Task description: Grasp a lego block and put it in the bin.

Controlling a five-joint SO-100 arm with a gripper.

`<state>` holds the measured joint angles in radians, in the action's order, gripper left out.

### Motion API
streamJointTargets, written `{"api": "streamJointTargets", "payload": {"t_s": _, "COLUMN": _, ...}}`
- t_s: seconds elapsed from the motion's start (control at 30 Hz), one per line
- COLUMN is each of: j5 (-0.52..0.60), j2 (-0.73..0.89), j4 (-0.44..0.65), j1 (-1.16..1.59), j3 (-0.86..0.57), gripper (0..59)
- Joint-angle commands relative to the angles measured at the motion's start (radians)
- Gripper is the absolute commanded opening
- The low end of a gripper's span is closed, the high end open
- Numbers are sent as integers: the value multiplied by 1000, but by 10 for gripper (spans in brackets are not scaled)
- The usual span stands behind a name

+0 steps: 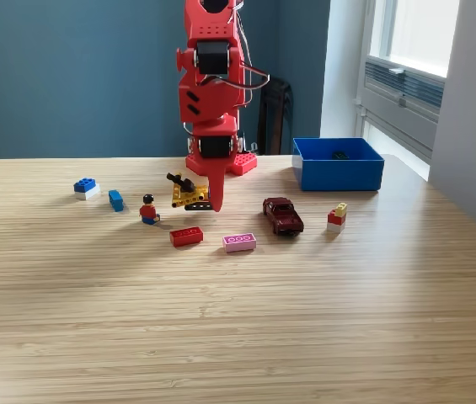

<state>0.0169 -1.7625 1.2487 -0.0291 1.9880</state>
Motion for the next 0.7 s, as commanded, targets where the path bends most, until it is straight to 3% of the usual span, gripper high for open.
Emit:
{"api": "streamJointTargets", "payload": {"t_s": 0.03, "j5": 44, "j2": -9, "j4": 161, "j1": 69, "j3": -295, "gripper": 0}}
{"api": "streamJointTargets", "payload": {"t_s": 0.3, "j5": 173, "j2": -9, "j4": 341, "j1": 356, "j3": -480, "gripper": 0}}
{"api": "streamJointTargets", "payload": {"t_s": 0.53, "j5": 330, "j2": -9, "j4": 360, "j1": 773, "j3": -451, "gripper": 0}}
{"api": "streamJointTargets", "payload": {"t_s": 0.7, "j5": 325, "j2": -9, "j4": 360, "j1": 999, "j3": -443, "gripper": 0}}
